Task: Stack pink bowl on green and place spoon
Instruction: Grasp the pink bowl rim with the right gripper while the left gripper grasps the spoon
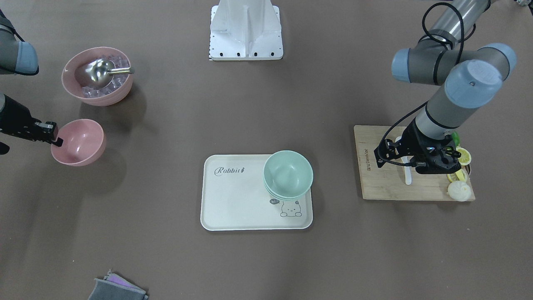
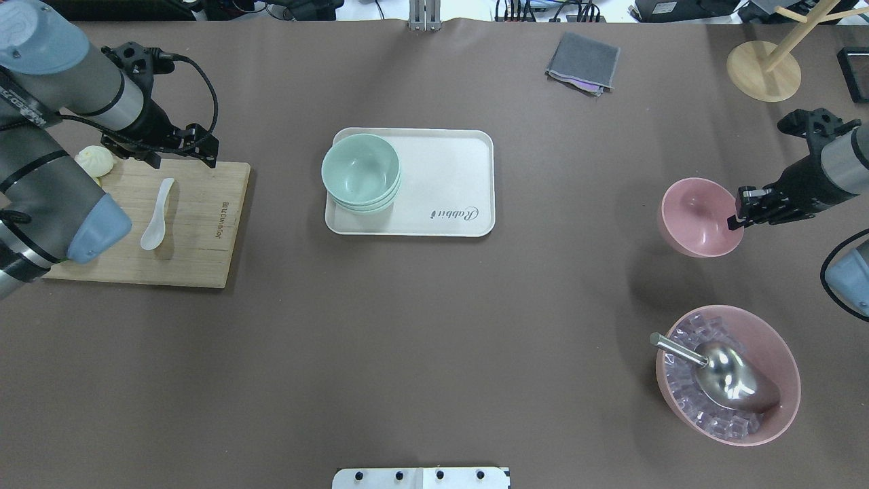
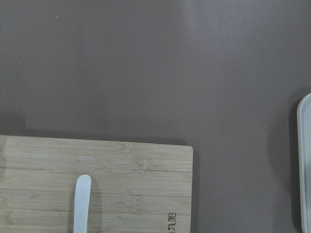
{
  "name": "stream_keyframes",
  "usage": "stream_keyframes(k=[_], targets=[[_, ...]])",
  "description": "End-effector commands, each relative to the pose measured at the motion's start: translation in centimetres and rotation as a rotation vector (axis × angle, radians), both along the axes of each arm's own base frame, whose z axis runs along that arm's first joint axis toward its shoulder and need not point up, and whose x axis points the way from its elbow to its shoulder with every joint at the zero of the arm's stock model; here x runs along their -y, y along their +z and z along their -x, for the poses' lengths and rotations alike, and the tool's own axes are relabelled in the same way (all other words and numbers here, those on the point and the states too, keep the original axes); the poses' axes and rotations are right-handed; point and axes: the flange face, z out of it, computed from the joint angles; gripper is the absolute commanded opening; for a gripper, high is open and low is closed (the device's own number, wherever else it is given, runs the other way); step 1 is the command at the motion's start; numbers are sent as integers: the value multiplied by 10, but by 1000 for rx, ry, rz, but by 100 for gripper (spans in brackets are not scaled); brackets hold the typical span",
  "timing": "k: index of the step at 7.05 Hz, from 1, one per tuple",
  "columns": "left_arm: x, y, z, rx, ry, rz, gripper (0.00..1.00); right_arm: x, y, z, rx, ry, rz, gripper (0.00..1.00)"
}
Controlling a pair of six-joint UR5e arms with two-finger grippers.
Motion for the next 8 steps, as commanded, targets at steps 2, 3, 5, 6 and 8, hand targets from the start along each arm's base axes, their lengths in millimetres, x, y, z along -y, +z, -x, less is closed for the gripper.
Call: stream_keyframes(k=[2,3,5,6,8], targets=[[0,34,-8,55,53,-19,97,30,-45,-2,48,48,-20,0],[-3,46,-6,67,76,-23,97,40,-63,4,65,70,-9,0],[-2,74,-9,50,80,-42,97,53,-89,12,87,79,-23,0],[-5,84,-7,41,83,-49,97,57,-97,14,93,78,-33,0],[-5,91,-7,46,83,-38,95,64,-111,27,104,72,-40,0]])
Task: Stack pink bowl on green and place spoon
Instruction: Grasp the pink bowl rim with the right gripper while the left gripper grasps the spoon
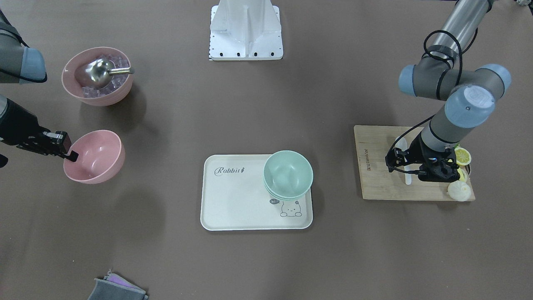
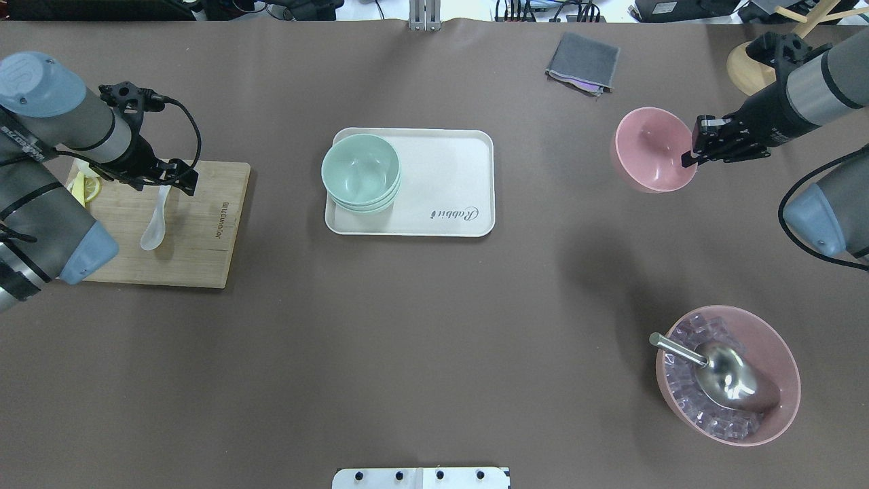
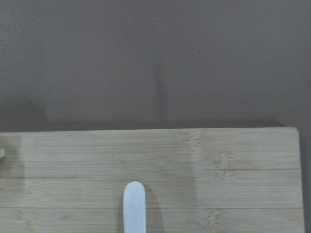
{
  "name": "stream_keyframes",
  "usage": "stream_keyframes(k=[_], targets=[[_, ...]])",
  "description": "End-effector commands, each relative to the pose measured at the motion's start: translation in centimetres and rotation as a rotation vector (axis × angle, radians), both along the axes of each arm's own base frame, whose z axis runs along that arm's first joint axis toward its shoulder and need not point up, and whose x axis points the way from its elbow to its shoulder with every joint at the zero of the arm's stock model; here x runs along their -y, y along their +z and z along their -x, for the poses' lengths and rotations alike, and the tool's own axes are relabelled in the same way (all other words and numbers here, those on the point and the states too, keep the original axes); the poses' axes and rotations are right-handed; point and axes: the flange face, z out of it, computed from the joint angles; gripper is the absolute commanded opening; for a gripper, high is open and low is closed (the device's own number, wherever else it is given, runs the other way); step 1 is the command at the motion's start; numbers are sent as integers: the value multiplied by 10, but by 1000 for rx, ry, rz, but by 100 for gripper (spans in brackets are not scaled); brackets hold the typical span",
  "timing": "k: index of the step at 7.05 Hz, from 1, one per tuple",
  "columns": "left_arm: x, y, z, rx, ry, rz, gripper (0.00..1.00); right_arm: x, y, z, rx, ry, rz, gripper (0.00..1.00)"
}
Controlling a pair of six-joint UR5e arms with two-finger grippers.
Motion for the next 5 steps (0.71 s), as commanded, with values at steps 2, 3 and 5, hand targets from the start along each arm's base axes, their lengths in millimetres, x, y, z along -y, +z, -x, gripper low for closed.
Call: stream_keyframes(k=[2,3,5], targets=[[-3,11,2,5,-1,12,81,6,-16,16,15,-1,11,0],[-4,10,2,3,-3,16,72,9,-22,18,20,-2,3,0],[-7,13,3,6,-5,23,44,8,-23,20,21,-5,3,0]])
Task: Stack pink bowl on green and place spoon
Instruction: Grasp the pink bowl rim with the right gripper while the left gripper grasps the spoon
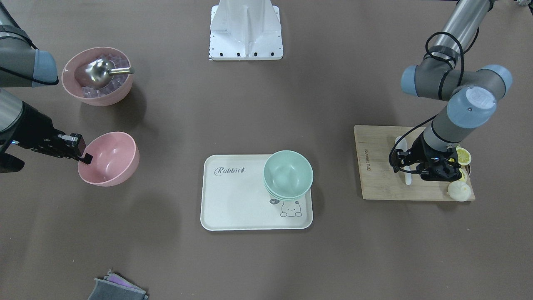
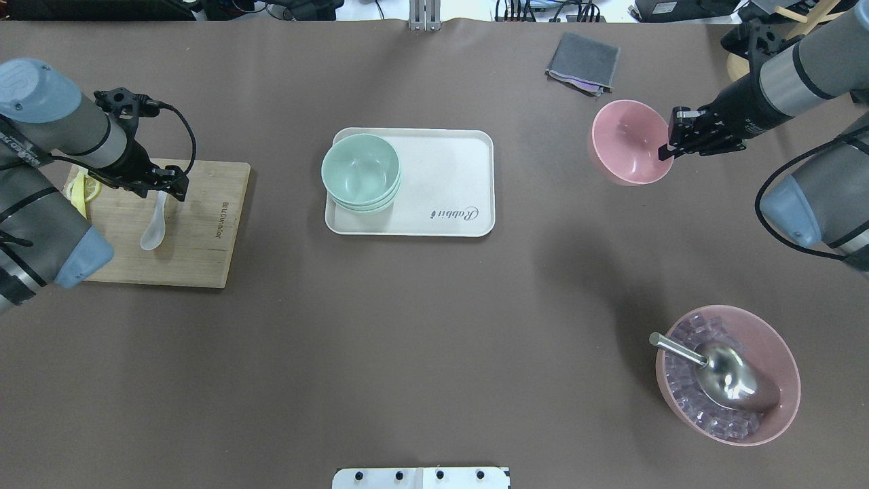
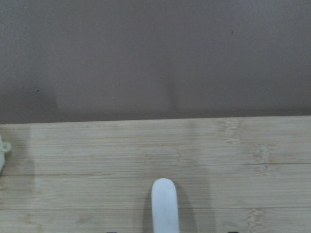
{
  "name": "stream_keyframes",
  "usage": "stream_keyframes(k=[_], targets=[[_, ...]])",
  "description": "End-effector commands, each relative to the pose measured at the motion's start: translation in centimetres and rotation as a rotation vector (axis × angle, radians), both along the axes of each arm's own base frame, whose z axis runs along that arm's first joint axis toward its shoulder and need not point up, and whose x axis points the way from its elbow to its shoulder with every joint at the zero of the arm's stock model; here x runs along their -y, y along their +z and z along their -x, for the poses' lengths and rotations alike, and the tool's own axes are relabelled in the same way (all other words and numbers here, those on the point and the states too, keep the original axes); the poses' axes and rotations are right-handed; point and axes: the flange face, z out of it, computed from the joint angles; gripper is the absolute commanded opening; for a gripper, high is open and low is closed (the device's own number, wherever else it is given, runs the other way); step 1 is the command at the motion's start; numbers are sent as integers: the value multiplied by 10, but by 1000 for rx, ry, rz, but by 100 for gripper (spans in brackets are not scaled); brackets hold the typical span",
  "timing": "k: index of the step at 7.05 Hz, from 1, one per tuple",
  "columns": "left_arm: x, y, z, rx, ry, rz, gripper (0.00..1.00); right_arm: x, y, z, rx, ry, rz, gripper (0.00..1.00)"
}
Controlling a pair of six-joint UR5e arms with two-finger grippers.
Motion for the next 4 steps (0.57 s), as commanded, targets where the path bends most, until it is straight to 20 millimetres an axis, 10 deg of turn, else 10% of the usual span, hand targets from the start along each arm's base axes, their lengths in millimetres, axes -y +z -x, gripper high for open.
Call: stream_keyframes(k=[1,3,4], targets=[[-3,3,2,8,-3,11,32,2,-9,4,9,3,1,0],[-4,3,3,8,-3,11,0,5,-27,14,26,10,14,0],[-5,-5,5,1,-4,2,0,5,-32,16,31,7,6,0]])
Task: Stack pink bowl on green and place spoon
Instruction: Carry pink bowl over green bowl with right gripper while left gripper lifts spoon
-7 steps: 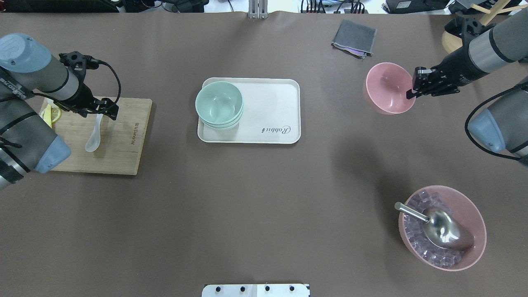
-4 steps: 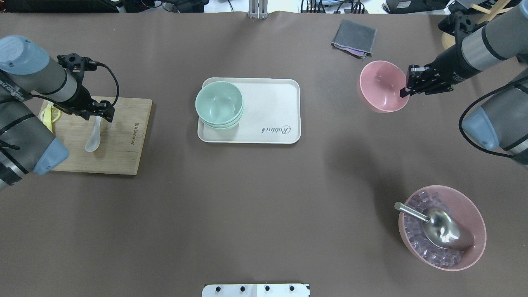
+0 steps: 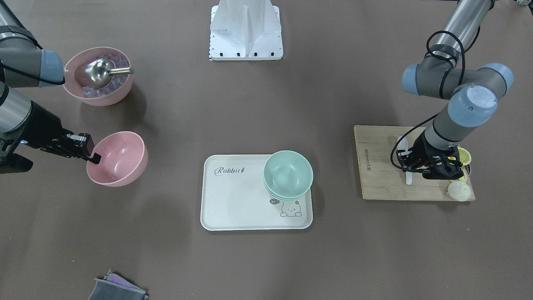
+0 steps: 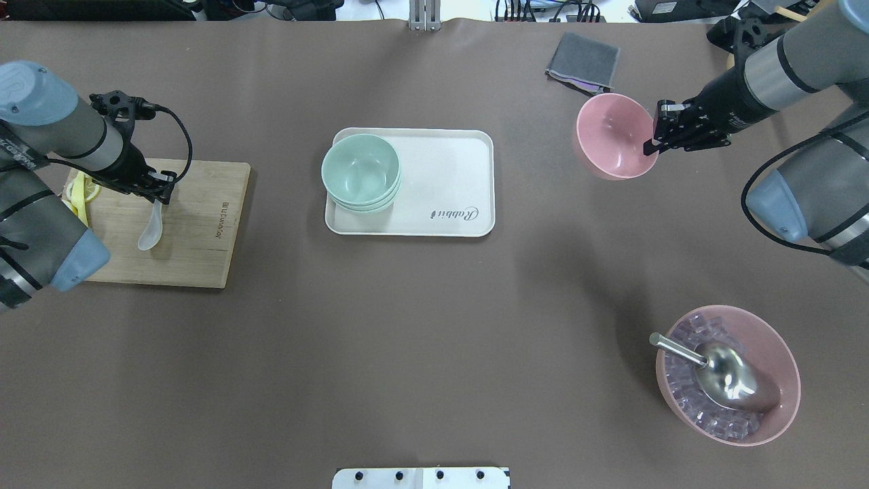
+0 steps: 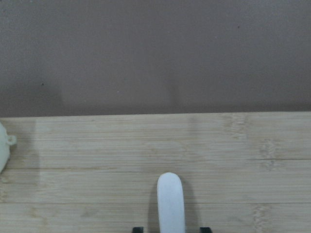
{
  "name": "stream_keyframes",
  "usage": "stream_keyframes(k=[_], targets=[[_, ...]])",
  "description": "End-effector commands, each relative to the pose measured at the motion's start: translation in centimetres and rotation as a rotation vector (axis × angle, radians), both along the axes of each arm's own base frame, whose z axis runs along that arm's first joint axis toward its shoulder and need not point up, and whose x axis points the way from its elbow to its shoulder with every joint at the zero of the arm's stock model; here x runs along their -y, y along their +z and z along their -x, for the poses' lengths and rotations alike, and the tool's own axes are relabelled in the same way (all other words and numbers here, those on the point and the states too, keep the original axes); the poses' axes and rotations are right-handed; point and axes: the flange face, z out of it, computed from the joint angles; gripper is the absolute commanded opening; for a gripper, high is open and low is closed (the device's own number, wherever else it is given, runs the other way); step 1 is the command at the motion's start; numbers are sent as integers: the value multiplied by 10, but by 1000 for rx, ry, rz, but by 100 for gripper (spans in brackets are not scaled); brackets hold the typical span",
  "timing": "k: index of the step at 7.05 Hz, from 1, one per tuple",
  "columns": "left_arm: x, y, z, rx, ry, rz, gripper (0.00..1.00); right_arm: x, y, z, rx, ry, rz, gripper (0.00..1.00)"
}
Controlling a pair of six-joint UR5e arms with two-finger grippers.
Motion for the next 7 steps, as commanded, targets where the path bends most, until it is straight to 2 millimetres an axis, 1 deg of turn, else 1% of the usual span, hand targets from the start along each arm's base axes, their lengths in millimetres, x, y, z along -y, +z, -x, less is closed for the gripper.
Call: stream_keyframes(k=[1,2,3,4,5,6,7], targets=[[-2,-12,7,-32,10,4,0,3,-19,7,16,-3,-17,0],[0,-28,21,-67,18,22,0,5,-38,23,35,6,12,0],[8,-51,45,-88,-3,40,0,12,-65,49,50,2,14,0],[16,-65,65,-125,-16,62,0,23,-86,85,40,11,-1,0],[24,-70,87,-163,-29,77,0,38,-110,112,38,32,-2,0],[25,-72,90,-170,-32,76,0,47,-138,134,54,33,11,0],[26,-75,89,-172,-30,72,0,47,-165,158,65,63,29,0]])
